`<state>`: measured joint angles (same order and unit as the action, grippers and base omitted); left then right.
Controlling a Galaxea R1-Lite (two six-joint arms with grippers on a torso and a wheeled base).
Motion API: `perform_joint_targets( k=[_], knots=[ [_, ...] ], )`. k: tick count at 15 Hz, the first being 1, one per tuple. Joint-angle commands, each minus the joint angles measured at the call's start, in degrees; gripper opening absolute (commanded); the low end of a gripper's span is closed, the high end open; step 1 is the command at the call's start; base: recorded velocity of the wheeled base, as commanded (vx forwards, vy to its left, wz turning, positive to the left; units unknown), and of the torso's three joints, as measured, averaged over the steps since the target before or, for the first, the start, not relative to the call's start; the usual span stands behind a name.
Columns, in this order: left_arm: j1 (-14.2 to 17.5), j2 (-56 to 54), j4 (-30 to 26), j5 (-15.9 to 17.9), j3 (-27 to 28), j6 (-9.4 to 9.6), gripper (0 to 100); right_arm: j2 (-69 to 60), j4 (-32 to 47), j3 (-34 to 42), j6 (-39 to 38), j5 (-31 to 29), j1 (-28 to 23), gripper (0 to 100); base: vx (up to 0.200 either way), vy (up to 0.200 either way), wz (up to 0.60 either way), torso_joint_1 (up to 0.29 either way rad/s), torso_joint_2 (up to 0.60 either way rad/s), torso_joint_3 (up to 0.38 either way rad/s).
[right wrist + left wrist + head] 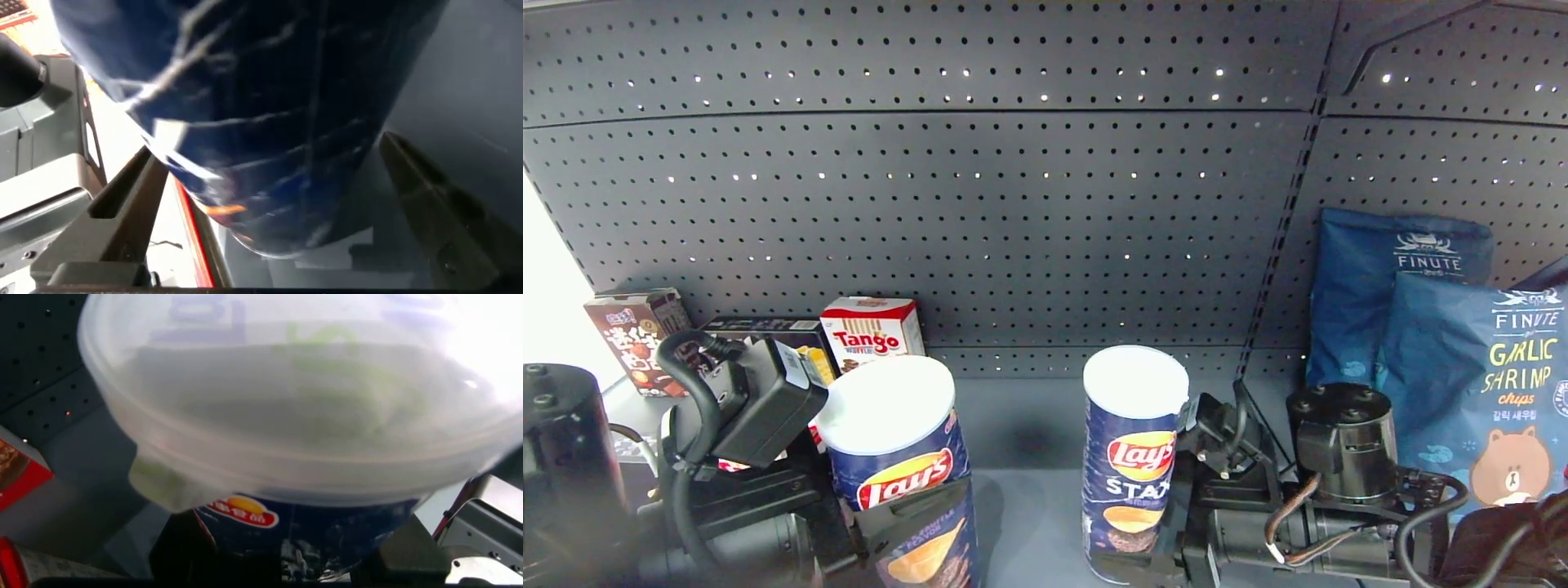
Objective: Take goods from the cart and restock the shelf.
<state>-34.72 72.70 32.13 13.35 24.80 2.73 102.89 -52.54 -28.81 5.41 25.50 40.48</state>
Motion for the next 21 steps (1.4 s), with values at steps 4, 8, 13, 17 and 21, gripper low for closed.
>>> perform_joint_targets(
  k=[4, 8, 13, 17, 21],
  knots=[
    [0.0, 0.0, 0.0, 0.0, -0.4, -0.01, 0, -6.2, -0.5, 6.5, -0.1, -1.1, -0.5, 100, 0.000, 0.000, 0.00, 0.000, 0.00, 0.000],
    [0.0, -0.1, 0.0, 0.0, -0.5, -0.01, 0, -14.3, -0.4, 12.4, 0.0, -1.2, -1.9, 100, 0.000, 0.000, 0.00, 0.000, 0.00, 0.000],
    [-0.3, 0.1, 0.0, 0.0, -0.2, 0.08, 0, -19.7, 0.7, 15.7, 0.0, -4.5, -7.9, 100, 0.000, 0.000, 0.00, 0.000, 0.00, 0.000],
    [-0.3, 0.0, 0.0, 0.0, -0.3, 0.08, 0, -15.0, 3.1, 9.8, 0.0, -5.6, -9.4, 100, 0.000, 0.000, 0.00, 0.000, 0.00, 0.000],
    [0.1, -0.8, 0.0, 0.0, -0.6, -0.01, 0, -9.7, 3.1, 5.0, 0.1, -5.5, -10.1, 100, 0.000, 0.000, 0.00, 0.000, 0.00, 0.000]
  ],
)
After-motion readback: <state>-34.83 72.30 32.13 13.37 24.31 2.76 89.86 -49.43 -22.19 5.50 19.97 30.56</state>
